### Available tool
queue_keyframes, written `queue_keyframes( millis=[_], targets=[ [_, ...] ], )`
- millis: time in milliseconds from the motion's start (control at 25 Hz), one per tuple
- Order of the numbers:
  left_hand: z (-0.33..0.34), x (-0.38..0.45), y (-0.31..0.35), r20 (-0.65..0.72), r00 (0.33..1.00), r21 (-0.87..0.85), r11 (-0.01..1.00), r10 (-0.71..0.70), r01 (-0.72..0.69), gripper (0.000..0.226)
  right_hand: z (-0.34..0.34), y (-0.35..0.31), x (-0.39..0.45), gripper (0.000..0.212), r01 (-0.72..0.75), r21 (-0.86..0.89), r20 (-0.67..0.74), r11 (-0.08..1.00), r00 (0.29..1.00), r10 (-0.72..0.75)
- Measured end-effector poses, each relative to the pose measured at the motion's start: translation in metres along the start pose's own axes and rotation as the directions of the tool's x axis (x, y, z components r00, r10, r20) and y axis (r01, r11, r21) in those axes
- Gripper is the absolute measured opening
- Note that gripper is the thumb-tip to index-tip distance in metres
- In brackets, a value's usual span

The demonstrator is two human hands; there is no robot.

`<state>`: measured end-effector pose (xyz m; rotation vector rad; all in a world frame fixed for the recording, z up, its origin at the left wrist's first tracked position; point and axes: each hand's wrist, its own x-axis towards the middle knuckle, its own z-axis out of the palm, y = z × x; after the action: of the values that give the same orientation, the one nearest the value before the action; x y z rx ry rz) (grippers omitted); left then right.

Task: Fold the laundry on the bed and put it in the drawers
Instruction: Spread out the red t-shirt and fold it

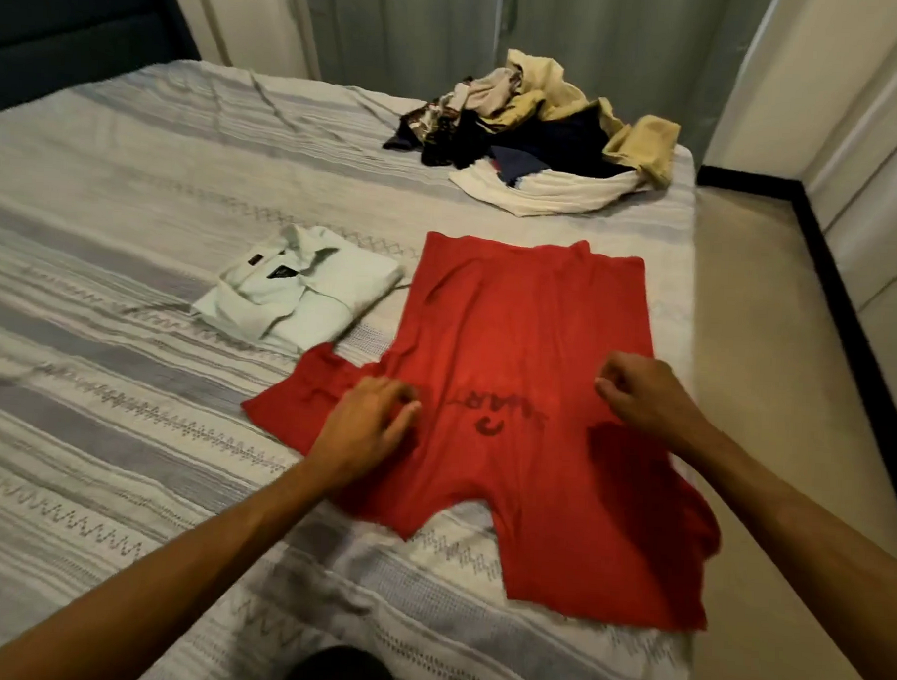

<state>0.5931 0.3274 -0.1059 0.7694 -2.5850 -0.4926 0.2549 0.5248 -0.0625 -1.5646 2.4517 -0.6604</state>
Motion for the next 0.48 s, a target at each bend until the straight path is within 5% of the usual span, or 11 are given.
queue_keyframes(
  millis=[200,360,480],
  targets=[
    [0.002,0.068,-0.091,0.084,0.946,0.196,0.936,-0.314,0.293,0.055,0.079,-0.053,0.155,0.040,0.324,-0.101,0.238,0.941,0.926,-0.293],
    [0.021,0.095,-0.097,0.157,0.938,0.170,0.944,-0.311,0.284,0.051,0.128,-0.096,0.250,0.041,0.445,-0.260,0.346,0.857,0.872,-0.348],
    [0.017,0.091,-0.096,0.191,0.945,0.063,0.965,-0.264,0.256,0.034,0.137,-0.133,0.311,0.053,0.637,-0.367,0.517,0.679,0.746,-0.420]
  ],
)
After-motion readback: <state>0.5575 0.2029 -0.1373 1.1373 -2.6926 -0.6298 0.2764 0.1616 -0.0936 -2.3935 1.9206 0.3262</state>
